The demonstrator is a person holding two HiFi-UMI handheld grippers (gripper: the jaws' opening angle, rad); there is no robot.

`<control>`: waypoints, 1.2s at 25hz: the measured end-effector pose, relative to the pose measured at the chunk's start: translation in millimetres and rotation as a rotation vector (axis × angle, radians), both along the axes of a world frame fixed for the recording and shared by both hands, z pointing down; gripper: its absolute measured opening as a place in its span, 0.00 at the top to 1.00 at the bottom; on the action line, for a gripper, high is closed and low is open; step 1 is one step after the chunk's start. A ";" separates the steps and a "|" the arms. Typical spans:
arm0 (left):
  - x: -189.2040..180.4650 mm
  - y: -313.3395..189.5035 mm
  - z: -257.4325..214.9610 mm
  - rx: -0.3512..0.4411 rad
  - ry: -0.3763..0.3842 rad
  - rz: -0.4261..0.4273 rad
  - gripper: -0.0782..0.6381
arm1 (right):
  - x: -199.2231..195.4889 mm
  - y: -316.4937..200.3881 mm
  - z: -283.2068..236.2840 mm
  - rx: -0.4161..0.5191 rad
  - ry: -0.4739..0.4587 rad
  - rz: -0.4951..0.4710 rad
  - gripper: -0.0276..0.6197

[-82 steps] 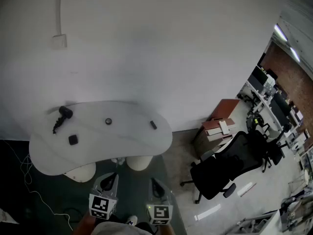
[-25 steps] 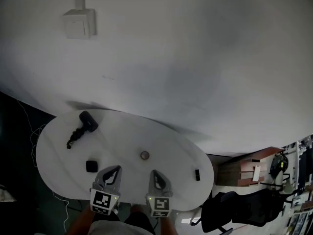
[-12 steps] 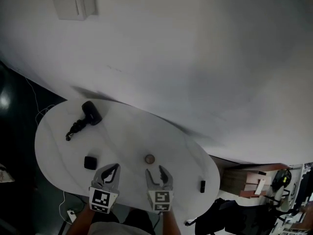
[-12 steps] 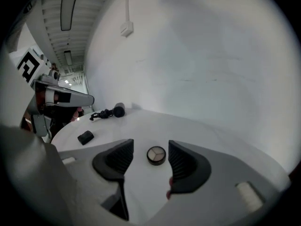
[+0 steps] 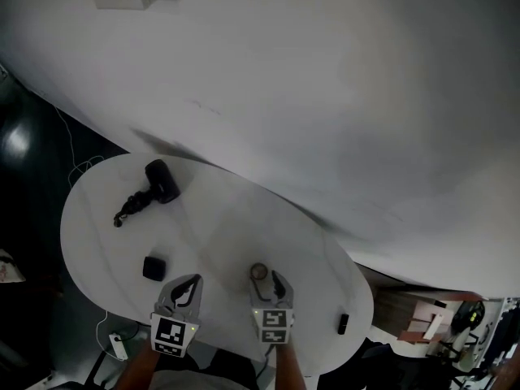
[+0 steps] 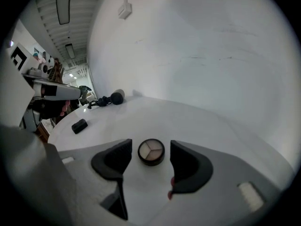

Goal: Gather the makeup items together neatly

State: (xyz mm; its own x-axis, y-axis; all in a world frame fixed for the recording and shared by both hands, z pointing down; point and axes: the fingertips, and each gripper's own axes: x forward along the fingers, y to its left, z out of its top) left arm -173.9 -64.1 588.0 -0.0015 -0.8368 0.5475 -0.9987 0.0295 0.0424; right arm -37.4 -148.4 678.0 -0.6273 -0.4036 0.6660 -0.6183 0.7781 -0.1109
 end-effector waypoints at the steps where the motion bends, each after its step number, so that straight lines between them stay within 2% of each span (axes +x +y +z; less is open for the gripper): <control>1: -0.9 0.4 1.2 -0.003 0.000 -0.005 0.88 | -1.1 -0.4 3.3 -0.007 0.006 -0.007 0.56; 14: -8.4 8.0 12.1 -0.027 0.014 -0.046 0.88 | -10.3 1.7 22.1 -0.028 0.080 -0.078 0.55; 16: -9.4 8.8 12.6 -0.029 0.014 -0.046 0.88 | -10.5 2.8 23.2 -0.026 0.095 -0.093 0.62; 17: -9.9 9.1 12.6 -0.029 0.014 -0.046 0.88 | -10.5 3.0 23.4 -0.026 0.098 -0.096 0.62; 23: -8.7 12.6 10.1 -0.021 0.018 -0.042 0.88 | -10.5 4.2 20.8 -0.034 0.085 -0.085 0.62; 30: -4.1 18.5 -0.4 0.003 0.022 -0.010 0.88 | -6.5 5.9 -7.1 0.018 0.061 -0.043 0.63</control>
State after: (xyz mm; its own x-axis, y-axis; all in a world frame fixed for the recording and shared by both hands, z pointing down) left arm -178.0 -45.6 587.6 0.0019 -0.8383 0.5453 -0.9972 0.0395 0.0642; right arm -43.9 -142.5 670.9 -0.6031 -0.3892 0.6963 -0.5892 0.8057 -0.0600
